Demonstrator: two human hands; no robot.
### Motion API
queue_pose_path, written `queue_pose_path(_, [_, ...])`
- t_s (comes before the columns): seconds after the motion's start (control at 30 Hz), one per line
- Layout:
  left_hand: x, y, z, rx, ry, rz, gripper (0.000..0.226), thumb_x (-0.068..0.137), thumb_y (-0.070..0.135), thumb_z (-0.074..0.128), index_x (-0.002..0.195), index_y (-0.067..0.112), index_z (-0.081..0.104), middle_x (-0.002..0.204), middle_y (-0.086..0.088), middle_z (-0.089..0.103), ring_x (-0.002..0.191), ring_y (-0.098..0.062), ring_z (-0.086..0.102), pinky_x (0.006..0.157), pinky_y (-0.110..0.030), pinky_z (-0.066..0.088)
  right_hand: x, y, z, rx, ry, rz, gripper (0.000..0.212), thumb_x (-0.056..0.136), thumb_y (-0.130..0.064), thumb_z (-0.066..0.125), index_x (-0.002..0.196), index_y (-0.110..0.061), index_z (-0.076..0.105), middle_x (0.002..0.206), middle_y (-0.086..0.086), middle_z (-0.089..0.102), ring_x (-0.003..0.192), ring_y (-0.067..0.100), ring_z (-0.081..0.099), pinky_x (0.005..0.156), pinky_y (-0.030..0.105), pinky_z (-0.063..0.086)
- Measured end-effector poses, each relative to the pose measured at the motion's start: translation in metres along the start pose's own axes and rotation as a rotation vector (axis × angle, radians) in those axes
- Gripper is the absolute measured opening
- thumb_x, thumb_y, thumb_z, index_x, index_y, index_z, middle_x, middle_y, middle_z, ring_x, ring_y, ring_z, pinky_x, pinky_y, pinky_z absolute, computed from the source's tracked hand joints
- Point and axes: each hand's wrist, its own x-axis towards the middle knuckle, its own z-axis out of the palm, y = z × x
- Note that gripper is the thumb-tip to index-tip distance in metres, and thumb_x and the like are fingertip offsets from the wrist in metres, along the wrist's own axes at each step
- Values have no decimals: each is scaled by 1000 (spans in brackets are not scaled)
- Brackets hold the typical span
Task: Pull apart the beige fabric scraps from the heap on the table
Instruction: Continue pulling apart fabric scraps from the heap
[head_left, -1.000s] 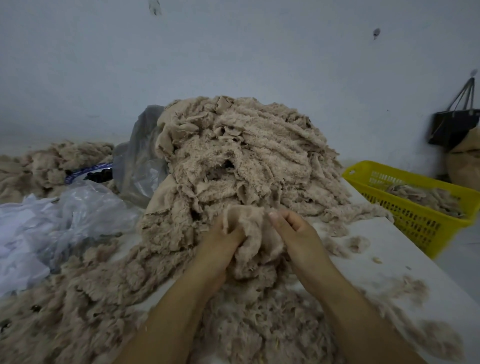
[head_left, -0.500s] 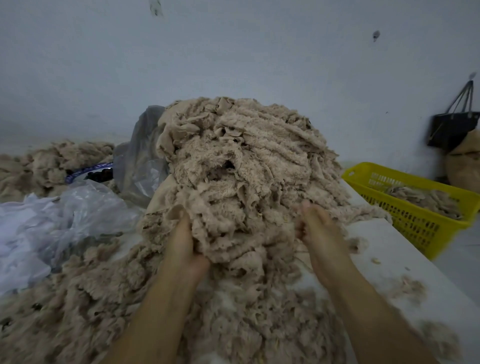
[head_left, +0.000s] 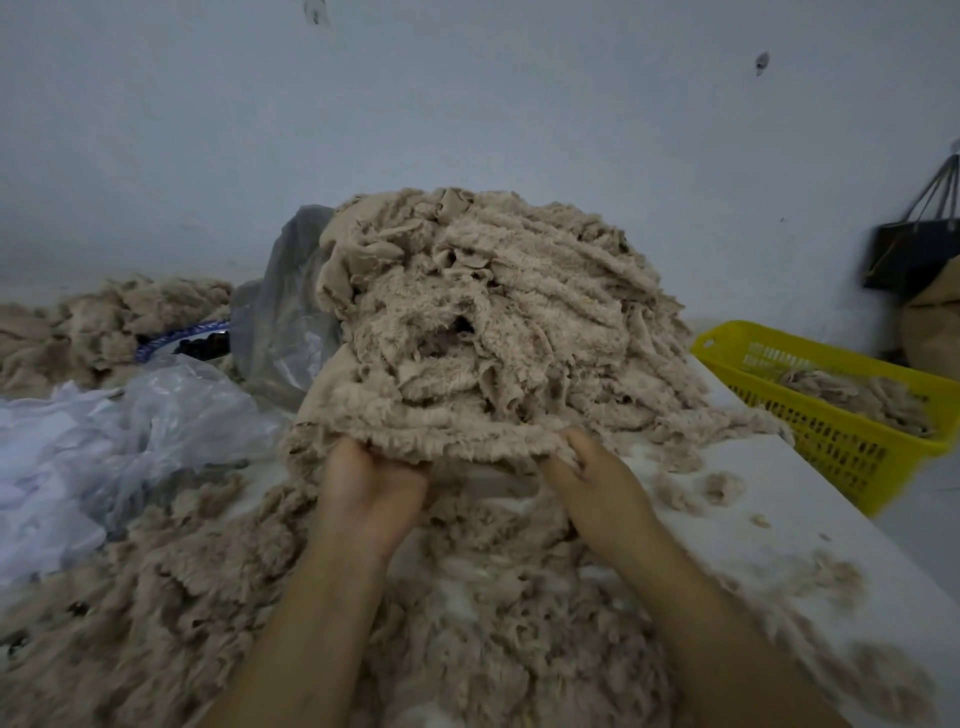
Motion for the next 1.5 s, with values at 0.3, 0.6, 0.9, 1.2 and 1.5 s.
queue_pose_path(0.3, [-15, -19, 8, 724, 67, 46, 20, 95, 30, 62, 87, 13, 67, 65, -1, 68, 53, -12, 64, 44, -22, 50, -6, -9, -6, 150, 266, -37, 39, 94, -1, 50, 99, -39, 57, 64, -14, 58, 45, -5, 48, 41, 8, 31])
queue_pose_path(0.6, [-16, -32, 3, 1117, 2, 95, 14, 93, 32, 65, 90, 23, 75, 62, 6, 71, 50, -5, 63, 46, -21, 46, -1, 0, -8, 17, 285, -51, 29, 99, -9, 53, 120, -26, 61, 99, -16, 59, 86, 4, 55, 60, 3, 38])
queue_pose_path(0.9, [-16, -27, 5, 665, 190, 8, 82, 55, 62, 87, 124, 21, 69, 117, -5, 73, 105, -28, 70, 92, -49, 57, -7, -3, -11, 240, 109, -69, 54, 86, -81, 29, 83, -49, 72, 74, -18, 64, 67, -5, 59, 68, 17, 43])
queue_pose_path(1.2, [-23, -50, 10, 709, -98, -191, 67, 49, 65, 87, 101, 24, 80, 109, -1, 76, 106, -17, 70, 89, -33, 53, -10, -10, 25, 7, -150, -171, 34, 90, -35, 62, 119, -42, 47, 111, -24, 56, 97, -6, 57, 71, 6, 42])
queue_pose_path(1.5, [-25, -41, 8, 1197, -247, 39, 24, 87, 59, 57, 110, 56, 62, 120, 33, 61, 109, 11, 58, 78, -9, 46, 7, 2, -49, 852, 607, -60, 19, 98, -33, 61, 103, -16, 64, 91, -2, 69, 77, 13, 67, 69, 29, 55])
